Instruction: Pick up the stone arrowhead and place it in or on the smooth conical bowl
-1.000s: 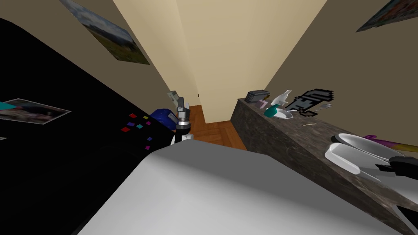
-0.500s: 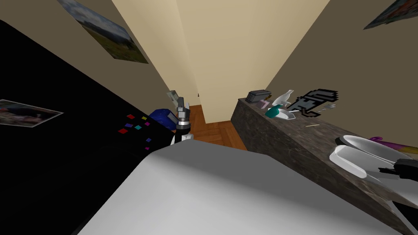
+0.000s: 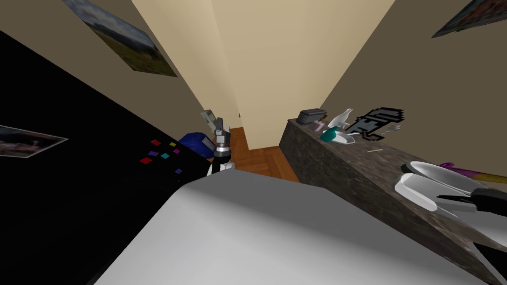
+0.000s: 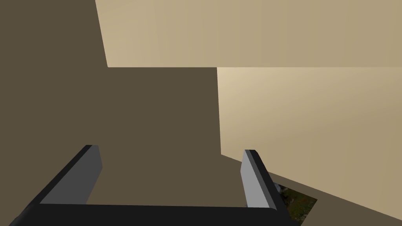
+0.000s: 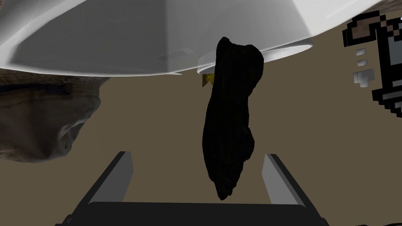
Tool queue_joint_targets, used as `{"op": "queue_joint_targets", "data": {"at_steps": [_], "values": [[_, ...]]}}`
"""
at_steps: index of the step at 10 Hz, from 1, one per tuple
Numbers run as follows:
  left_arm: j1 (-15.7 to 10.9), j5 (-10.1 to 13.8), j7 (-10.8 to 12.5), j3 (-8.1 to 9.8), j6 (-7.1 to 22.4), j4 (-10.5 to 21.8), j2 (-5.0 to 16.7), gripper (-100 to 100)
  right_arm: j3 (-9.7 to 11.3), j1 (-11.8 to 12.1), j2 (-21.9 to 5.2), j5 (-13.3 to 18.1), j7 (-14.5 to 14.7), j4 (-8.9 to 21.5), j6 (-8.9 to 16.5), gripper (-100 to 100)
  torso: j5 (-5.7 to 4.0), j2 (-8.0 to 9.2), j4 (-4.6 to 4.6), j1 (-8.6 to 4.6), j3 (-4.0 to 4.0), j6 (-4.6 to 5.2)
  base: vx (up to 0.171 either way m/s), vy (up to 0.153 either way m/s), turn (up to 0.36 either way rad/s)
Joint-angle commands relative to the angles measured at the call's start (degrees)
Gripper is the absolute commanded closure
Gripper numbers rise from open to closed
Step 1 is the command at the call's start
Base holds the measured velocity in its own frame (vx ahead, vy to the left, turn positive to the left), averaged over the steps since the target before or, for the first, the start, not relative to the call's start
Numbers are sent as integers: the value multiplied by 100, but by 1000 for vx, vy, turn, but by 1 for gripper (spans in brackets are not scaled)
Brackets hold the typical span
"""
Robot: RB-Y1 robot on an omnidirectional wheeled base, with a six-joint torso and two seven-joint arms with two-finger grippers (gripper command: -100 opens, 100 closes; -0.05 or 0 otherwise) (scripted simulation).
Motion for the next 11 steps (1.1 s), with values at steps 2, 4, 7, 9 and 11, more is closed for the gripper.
{"op": "queue_joint_targets", "data": {"at_steps": [2,4,7,9,11], "values": [[0,0,0,0,0,0,0,0,327,-306,-5,-207,162,-118,161,-100,-1,3,1,-4,2,1,-6,-22,-177],[-1,0,0,-1,0,0,0,0,580,-495,-18,-404,273,-241,286,-100,-1,-3,-1,1,-2,-7,-1,-8,-80],[-1,0,0,-1,0,0,0,0,833,-684,-31,-600,385,-364,412,-100,0,-1,0,2,-1,-7,0,-8,-84],[-1,0,0,0,0,0,0,0,833,-684,-31,-600,385,-364,412,-100,-1,-1,0,0,-1,-5,-1,-9,-41],[0,0,0,0,0,0,0,0,1086,-628,-44,-797,496,-746,537,-100,-1,3,1,0,2,0,-2,-13,-133]]}}
